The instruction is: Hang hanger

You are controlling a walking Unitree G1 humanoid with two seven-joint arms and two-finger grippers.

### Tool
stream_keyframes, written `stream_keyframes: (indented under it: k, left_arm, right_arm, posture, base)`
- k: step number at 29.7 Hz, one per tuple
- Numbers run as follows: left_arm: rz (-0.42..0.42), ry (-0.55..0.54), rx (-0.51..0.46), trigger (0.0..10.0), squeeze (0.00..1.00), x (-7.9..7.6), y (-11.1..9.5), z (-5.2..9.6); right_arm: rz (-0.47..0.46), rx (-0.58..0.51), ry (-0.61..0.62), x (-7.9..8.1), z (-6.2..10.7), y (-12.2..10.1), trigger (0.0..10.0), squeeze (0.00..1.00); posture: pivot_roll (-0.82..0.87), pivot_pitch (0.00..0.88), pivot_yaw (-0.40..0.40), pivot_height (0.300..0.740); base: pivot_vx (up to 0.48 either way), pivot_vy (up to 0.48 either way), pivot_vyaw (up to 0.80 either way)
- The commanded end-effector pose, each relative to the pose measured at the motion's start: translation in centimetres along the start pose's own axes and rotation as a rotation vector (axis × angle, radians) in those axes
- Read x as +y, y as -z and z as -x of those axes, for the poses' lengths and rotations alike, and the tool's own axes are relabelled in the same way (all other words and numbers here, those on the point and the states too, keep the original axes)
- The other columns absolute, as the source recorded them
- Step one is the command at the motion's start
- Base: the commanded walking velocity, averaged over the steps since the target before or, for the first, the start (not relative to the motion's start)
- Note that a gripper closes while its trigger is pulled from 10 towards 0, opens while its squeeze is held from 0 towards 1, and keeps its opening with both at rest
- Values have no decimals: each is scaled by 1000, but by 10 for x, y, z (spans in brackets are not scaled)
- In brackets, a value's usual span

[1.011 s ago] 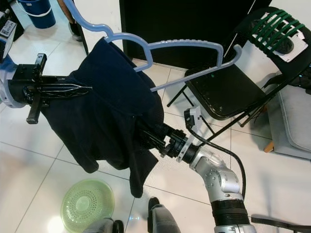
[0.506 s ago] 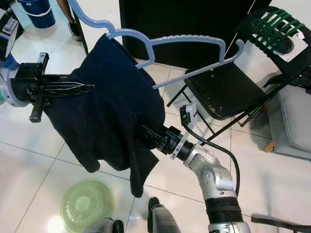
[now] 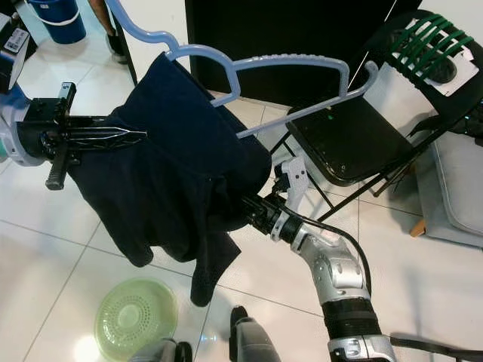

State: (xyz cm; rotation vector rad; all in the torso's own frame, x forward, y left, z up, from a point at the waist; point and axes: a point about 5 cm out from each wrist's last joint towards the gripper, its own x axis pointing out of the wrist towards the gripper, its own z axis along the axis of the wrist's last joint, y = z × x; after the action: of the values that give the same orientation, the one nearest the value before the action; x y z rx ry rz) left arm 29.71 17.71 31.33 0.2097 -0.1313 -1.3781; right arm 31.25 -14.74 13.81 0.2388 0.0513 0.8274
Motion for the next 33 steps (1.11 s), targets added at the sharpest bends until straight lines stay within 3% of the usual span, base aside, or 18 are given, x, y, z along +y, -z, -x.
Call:
stream_keyframes:
  k: [1,7,8,12,13,14,15,17,23,26,33]
  left_arm:
    - [-24,9,-23,10000,0,-2,-6,1]
    - [-21,3,-13,10000,0,-2,-4,1]
    - [-18,-12,-1,10000,0,-2,0,3]
    - [-16,-22,7,10000,0,-1,2,4]
    - [4,-37,2,10000,0,-3,4,7]
    - [30,-59,-11,10000,0,-8,11,8]
    - [30,-59,-11,10000,0,-8,11,8]
    - [78,-82,-2,10000,0,-22,28,10]
    - [112,-108,84,10000,0,-36,55,14]
    - [119,-121,116,10000,0,-38,61,17]
    - [109,-133,148,10000,0,-42,65,20]
  right_arm:
    - [-5,-19,27,-4,3,0,0,0]
    - [16,-48,62,-8,3,-5,0,0]
    - [44,-69,124,-15,5,-11,0,0]
    - [62,-84,168,-20,6,-15,0,0]
    - [110,-83,256,-30,11,-21,0,0]
    - [138,-88,357,-42,18,-28,10000,0]
    - [138,-88,357,-42,18,-28,10000,0]
    - [172,-99,522,-62,31,-43,10000,0]
    - [224,-104,667,-83,42,-59,10000,0]
    - [237,-105,760,-93,47,-64,10000,0]
    - [280,-77,842,-102,55,-65,10000,0]
  posture:
    - [-12,143,44,740]
    - [-12,141,44,740]
    - [-12,138,45,740]
    - [-12,138,45,740]
    - [-13,136,55,740]
    - [-19,134,62,740]
    - [-19,134,62,740]
    - [-21,138,47,740]
    - [-21,140,34,740]
    - [-20,144,30,740]
    - [-16,155,24,740]
  base:
    - [0,0,0]
    - [0,0,0]
    - [0,0,0]
    - [0,0,0]
    - [0,0,0]
    - [0,0,0]
    - [0,0,0]
    - [0,0,0]
    - [0,0,0]
    - [0,0,0]
    - [0,0,0]
